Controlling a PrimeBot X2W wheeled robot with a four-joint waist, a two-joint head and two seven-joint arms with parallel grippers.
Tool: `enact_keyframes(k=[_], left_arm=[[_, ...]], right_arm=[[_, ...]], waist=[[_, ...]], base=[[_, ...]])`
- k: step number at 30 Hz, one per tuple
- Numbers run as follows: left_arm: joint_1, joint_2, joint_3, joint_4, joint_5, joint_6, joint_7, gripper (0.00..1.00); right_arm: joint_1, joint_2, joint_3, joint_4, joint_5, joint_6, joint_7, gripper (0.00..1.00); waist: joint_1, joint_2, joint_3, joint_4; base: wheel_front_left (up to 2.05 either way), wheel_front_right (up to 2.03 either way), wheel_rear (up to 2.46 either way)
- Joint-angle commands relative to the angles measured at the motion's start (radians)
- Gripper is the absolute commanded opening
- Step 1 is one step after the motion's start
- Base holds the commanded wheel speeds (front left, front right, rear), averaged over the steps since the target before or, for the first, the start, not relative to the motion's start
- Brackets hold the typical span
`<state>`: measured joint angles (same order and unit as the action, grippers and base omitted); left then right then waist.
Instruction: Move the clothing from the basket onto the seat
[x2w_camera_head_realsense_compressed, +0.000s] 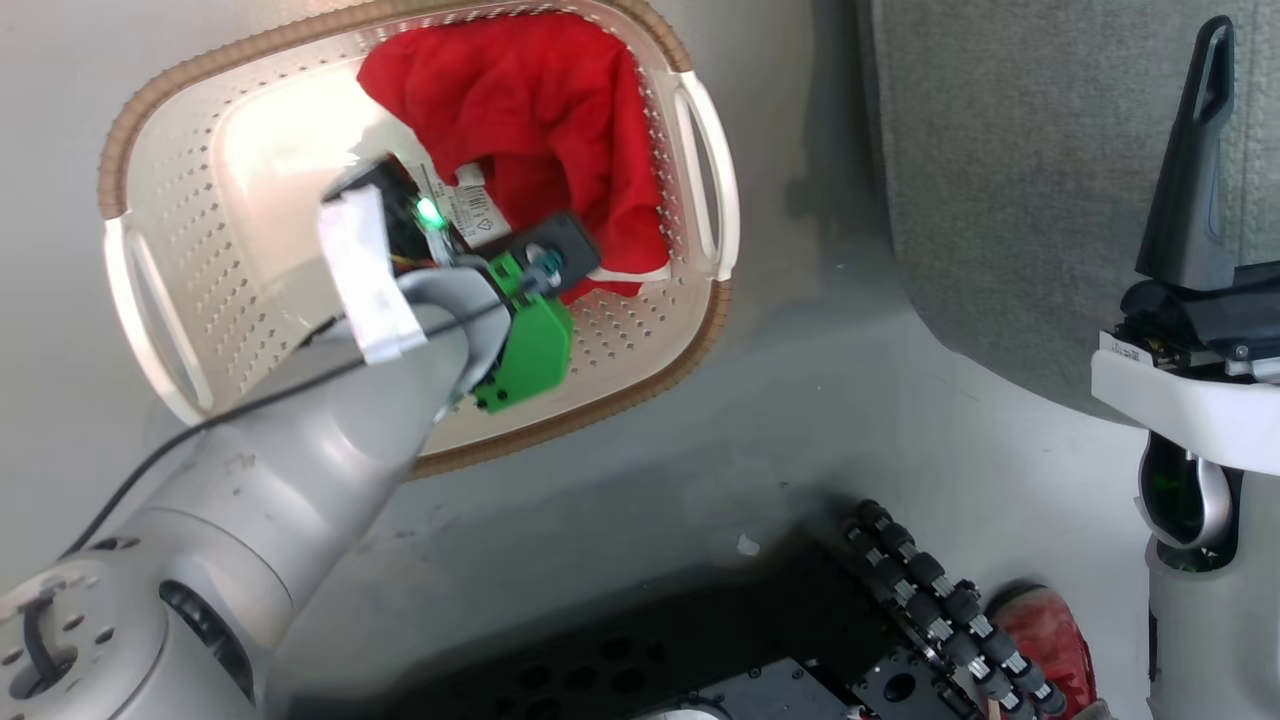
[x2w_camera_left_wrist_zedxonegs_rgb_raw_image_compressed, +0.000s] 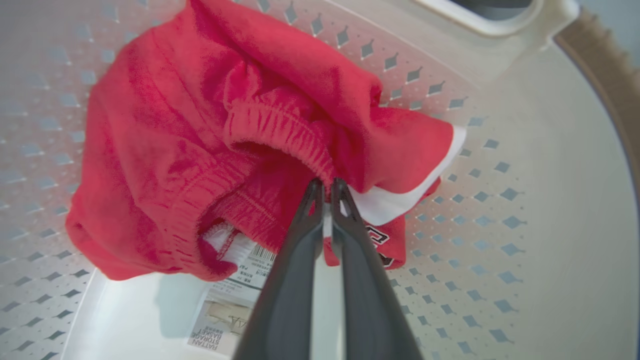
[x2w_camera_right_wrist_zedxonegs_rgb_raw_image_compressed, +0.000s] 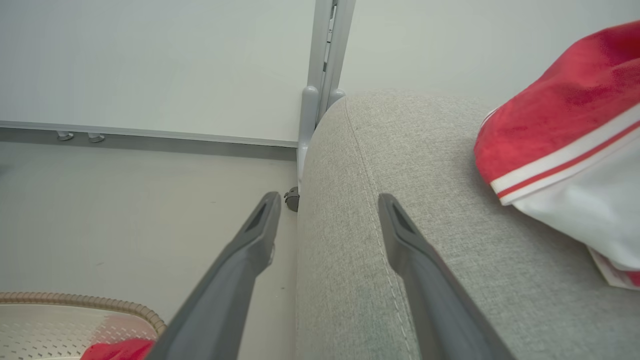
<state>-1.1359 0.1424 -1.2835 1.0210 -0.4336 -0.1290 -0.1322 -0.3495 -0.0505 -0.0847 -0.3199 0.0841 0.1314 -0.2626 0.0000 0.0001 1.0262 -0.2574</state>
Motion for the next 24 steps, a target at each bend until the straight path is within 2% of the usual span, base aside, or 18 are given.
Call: enact_keyframes(k=[1,7,14,17,24], left_arm=[[-0.021,0.004,0.002,0.009,-0.022,-0.002,-0.013,0.00],[-0.027,-0.012,0.002,0.044,-0.095,-0.002,-0.081,0.00],[0.038,-0.042,0.028,0.066,-0.159,-0.002,-0.133,0.00],[0.074,-0.049,0.080,0.004,-0.163,0.021,-0.134,0.00],[0.246,-0.005,0.209,-0.147,-0.126,0.073,-0.133,0.00]], right_arm=[[-0.009,0.000,0.001,-0.005,-0.011,-0.001,-0.003,1.00],[-0.040,0.000,0.013,0.008,-0.017,-0.001,-0.003,1.00],[-0.018,-0.013,0.037,0.047,-0.038,-0.001,-0.003,1.00],[0.001,-0.022,0.049,0.070,-0.047,-0.001,-0.003,1.00],[0.068,-0.043,0.093,0.138,-0.055,-0.001,-0.003,1.00]], waist=[[0.0000,-0.0001,-0.001,0.010],[0.0000,-0.0001,-0.038,0.032],[0.0000,-0.0001,-0.177,0.086],[0.0000,-0.0001,-0.244,0.112],[0.0000,-0.0001,-0.445,0.153]], base=[[0.00,0.00,0.00],[0.00,0.00,0.00],[0.00,0.00,0.00],[0.00,0.00,0.00],[0.00,0.00,0.00]])
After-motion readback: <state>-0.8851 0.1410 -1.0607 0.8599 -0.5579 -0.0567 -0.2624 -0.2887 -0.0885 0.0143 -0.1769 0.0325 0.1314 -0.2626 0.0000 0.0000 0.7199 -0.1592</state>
